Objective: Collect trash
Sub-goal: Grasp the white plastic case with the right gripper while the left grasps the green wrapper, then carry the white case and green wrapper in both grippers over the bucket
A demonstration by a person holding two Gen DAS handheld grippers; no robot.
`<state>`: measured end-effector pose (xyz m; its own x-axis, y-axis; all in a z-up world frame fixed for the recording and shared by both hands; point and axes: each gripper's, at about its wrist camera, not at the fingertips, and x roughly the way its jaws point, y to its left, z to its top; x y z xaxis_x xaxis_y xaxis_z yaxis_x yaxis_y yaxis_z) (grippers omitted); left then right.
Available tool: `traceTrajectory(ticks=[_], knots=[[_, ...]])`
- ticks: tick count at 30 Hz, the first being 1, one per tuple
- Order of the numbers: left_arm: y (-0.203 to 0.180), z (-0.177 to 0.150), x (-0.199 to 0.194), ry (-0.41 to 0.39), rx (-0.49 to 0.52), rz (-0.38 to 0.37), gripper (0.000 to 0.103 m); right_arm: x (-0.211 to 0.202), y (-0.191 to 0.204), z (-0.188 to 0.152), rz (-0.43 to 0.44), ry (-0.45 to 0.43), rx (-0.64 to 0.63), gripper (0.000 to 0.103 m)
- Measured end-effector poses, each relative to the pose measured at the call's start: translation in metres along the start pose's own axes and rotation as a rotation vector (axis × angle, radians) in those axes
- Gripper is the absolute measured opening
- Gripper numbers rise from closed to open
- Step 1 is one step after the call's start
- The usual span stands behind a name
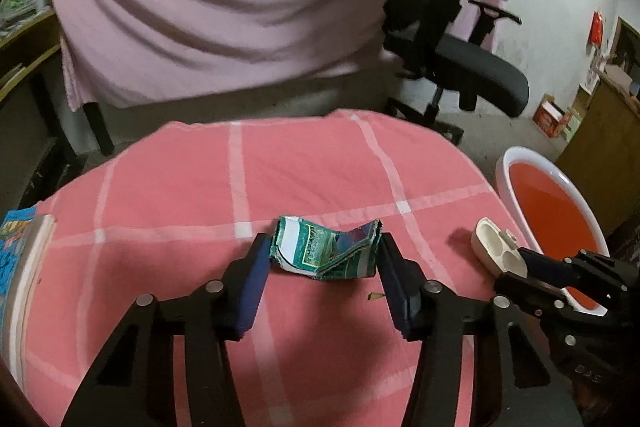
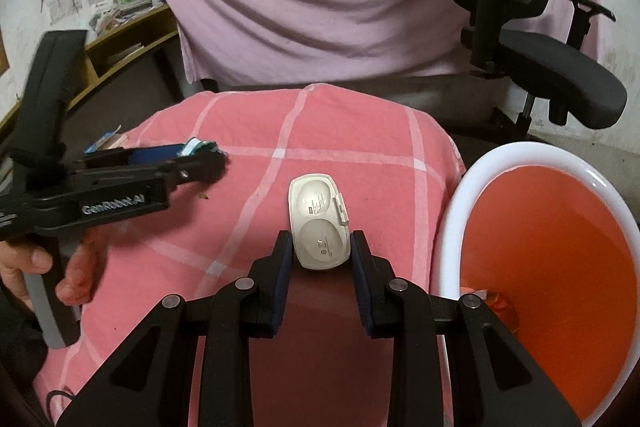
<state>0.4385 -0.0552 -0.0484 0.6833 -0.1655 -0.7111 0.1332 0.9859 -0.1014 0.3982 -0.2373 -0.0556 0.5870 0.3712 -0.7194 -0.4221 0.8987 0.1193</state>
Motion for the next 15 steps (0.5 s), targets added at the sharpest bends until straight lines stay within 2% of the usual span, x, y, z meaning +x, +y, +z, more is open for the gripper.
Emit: traceTrajectory(ticks=[6, 10, 15], knots=[[0.002, -0.012, -0.032, -0.120, -0.043, 0.005, 0.047, -0.009, 0.002, -0.001, -0.020, -0.047, -0.013, 0.026], [-0.003, -0.019, -0.055, -0.218, -0.056, 0.053, 0.047, -0.021, 0.004, -0.002, -0.027, -0.118, -0.022, 0.026], [-0.015, -0.026, -0.080, -0.338, -0.064, 0.099, 0.047, -0.044, 0.009, -0.005, -0.089, -0.248, -0.036, 0.026]])
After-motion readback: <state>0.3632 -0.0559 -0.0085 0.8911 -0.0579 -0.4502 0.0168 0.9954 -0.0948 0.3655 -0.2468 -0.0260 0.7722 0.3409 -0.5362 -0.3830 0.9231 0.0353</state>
